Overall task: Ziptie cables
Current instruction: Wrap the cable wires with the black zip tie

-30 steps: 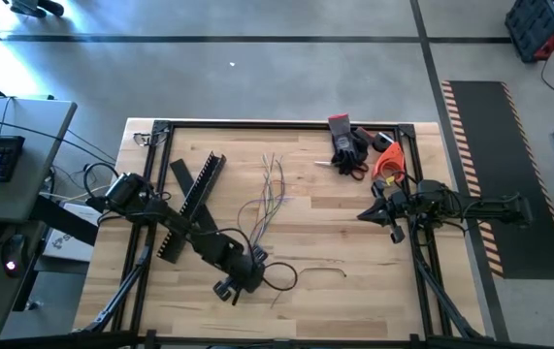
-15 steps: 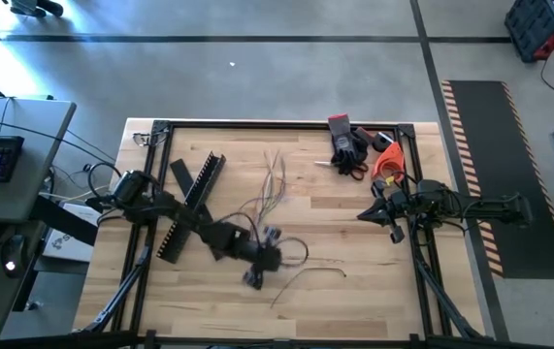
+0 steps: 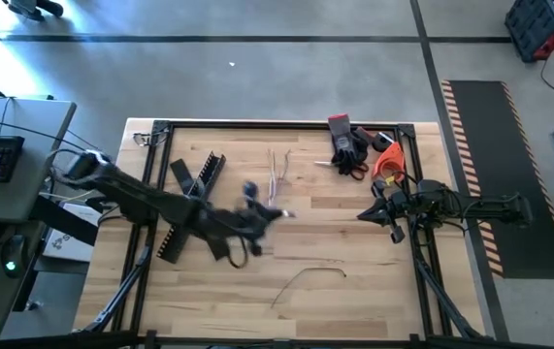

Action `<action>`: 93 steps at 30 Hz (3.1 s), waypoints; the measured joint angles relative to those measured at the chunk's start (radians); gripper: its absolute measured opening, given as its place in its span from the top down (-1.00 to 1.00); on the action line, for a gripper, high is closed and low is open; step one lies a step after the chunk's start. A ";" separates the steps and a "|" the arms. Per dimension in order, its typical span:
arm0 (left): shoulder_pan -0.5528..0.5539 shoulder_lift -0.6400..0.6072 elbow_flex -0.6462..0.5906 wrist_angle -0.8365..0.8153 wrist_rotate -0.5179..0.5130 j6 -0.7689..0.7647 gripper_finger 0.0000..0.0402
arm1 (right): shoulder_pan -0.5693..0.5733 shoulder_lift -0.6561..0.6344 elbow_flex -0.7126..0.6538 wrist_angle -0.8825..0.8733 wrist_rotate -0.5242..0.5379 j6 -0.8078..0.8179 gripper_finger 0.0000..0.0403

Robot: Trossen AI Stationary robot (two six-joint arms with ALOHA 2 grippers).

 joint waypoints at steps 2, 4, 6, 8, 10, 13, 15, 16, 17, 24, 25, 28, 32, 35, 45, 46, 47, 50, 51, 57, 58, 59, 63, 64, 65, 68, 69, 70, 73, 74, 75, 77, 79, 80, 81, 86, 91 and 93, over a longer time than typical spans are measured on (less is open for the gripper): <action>-0.001 -0.099 0.000 -0.001 -0.064 0.044 1.00 | 0.000 0.000 0.000 0.000 0.000 0.000 1.00; -0.016 -0.202 0.000 0.002 -0.122 0.098 1.00 | 0.000 0.000 0.000 0.000 0.000 0.000 1.00; -0.037 -0.300 0.001 0.024 -0.157 0.149 1.00 | 0.000 0.000 0.000 0.000 0.000 0.000 1.00; -0.054 -0.392 0.001 0.063 -0.163 0.182 1.00 | 0.000 0.000 0.000 0.000 0.000 0.000 1.00; -0.064 -0.467 0.002 0.114 -0.159 0.197 1.00 | 0.000 0.000 0.000 0.000 0.000 0.000 1.00; -0.079 -0.548 0.003 0.129 -0.134 0.200 1.00 | 0.000 0.000 0.000 0.000 0.000 0.000 1.00; -0.077 -0.566 0.004 0.113 -0.130 0.174 1.00 | 0.000 0.000 0.000 0.000 0.000 0.000 1.00; -0.070 -0.566 0.005 0.083 -0.127 0.151 1.00 | 0.000 0.000 0.000 0.000 0.000 0.000 1.00; -0.060 -0.557 0.004 0.040 -0.118 0.121 1.00 | 0.000 0.000 0.000 0.000 0.000 0.000 1.00; 0.031 -0.350 0.001 -0.141 0.032 -0.136 1.00 | 0.000 0.000 0.000 0.000 0.000 0.000 1.00; 0.043 -0.307 0.001 -0.128 0.044 -0.149 1.00 | 0.000 0.000 0.000 0.000 0.000 0.000 1.00; 0.085 -0.164 0.002 -0.047 0.115 -0.163 1.00 | 0.000 0.000 0.000 0.000 0.000 0.000 1.00; 0.156 0.024 0.002 0.171 0.242 -0.156 1.00 | 0.000 0.000 0.000 0.000 0.000 0.000 1.00; 0.225 0.175 0.002 0.343 0.366 -0.172 1.00 | 0.000 0.000 0.000 0.000 0.000 0.000 1.00; 0.362 0.598 0.002 0.951 0.642 -0.335 1.00 | 0.000 0.000 0.000 0.000 0.000 0.000 1.00; 0.365 0.636 0.006 0.989 0.642 -0.353 1.00 | 0.000 0.000 0.000 0.000 0.000 0.000 1.00; 0.367 0.667 0.014 1.010 0.643 -0.368 1.00 | 0.000 0.000 0.000 0.000 0.000 0.000 1.00; 0.368 0.758 0.062 1.047 0.644 -0.419 1.00 | 0.000 0.000 0.000 0.000 0.000 0.000 1.00; 0.366 0.786 0.085 1.048 0.645 -0.437 1.00 | 0.000 0.000 0.000 0.000 0.000 0.000 1.00; 0.362 0.878 0.218 0.973 0.696 -0.518 0.79 | 0.000 0.000 0.000 0.000 0.000 0.000 1.00; 0.362 0.878 0.233 0.945 0.708 -0.537 0.72 | 0.000 0.000 0.000 0.000 0.000 0.000 1.00; 0.362 0.873 0.243 0.924 0.714 -0.556 0.63 | 0.000 0.000 0.000 0.001 0.000 0.000 1.00; 0.362 0.816 0.252 0.838 0.753 -0.592 0.34 | 0.000 0.001 0.000 0.000 0.000 0.000 1.00; 0.362 0.789 0.253 0.788 0.770 -0.590 0.29 | 0.000 0.001 0.000 0.000 0.000 0.000 1.00; 0.362 0.760 0.253 0.720 0.779 -0.581 0.24 | 0.000 0.001 0.000 0.000 0.000 0.000 1.00; 0.361 0.662 0.253 0.456 0.741 -0.527 0.19 | 0.000 0.001 0.000 0.000 0.000 0.000 1.00; 0.356 0.629 0.253 0.370 0.705 -0.505 0.19 | 0.000 0.001 0.000 0.000 0.000 0.000 1.00; 0.349 0.603 0.251 0.307 0.666 -0.482 0.19 | 0.000 0.001 0.000 0.000 0.000 0.000 1.00; 0.302 0.535 0.188 0.368 0.593 -0.421 0.24 | 0.000 0.002 0.000 0.000 0.000 0.000 1.00; 0.280 0.515 0.148 0.436 0.592 -0.409 0.27 | 0.000 0.002 0.000 0.001 0.000 0.000 1.00; 0.260 0.499 0.102 0.510 0.593 -0.396 0.29 | 0.000 0.002 0.000 -0.001 0.000 0.000 1.00; 0.222 0.465 0.005 0.645 0.557 -0.388 0.33 | 0.000 0.002 0.000 0.000 0.000 0.000 1.00; 0.199 0.434 -0.089 0.761 0.465 -0.369 0.37 | 0.000 0.002 0.000 0.000 0.000 0.000 1.00; 0.189 0.420 -0.136 0.800 0.412 -0.353 0.38 | 0.000 0.002 0.000 -0.001 0.000 0.000 1.00; 0.183 0.405 -0.176 0.833 0.369 -0.343 0.39 | 0.000 0.002 0.000 0.000 0.000 0.000 1.00; 0.164 0.333 -0.328 0.920 0.256 -0.397 0.42 | 0.000 0.002 0.000 0.000 0.000 0.000 1.00; 0.117 0.220 -0.379 0.946 0.260 -0.378 0.43 | 0.000 0.002 0.000 0.000 0.000 0.000 1.00; 0.084 0.159 -0.392 0.931 0.235 -0.327 0.43 | 0.000 0.002 0.000 0.000 0.000 0.000 1.00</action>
